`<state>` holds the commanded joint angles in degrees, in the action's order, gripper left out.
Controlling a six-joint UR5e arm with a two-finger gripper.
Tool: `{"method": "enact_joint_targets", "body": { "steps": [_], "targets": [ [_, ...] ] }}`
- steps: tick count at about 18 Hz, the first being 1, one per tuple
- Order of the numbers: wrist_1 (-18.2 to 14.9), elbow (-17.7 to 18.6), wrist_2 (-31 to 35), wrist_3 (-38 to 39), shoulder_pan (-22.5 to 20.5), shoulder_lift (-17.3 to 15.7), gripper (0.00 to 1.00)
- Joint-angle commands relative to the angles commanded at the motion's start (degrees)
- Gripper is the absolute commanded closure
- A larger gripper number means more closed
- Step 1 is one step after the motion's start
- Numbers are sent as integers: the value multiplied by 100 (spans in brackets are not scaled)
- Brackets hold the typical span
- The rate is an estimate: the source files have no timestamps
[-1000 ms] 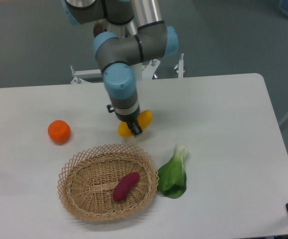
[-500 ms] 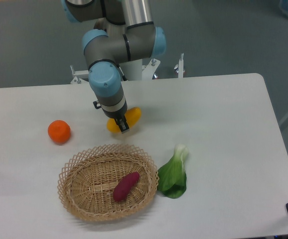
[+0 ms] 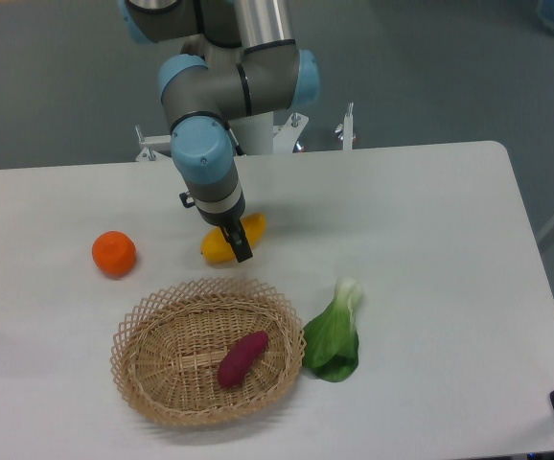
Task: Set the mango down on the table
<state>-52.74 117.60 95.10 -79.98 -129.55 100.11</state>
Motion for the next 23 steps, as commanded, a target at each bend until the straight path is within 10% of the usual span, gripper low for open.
{"method": "enact_joint_targets", "body": {
  "steps": [23],
  "targets": [
    [-25, -2188, -474, -694, -1855, 1089, 0]
  ]
}}
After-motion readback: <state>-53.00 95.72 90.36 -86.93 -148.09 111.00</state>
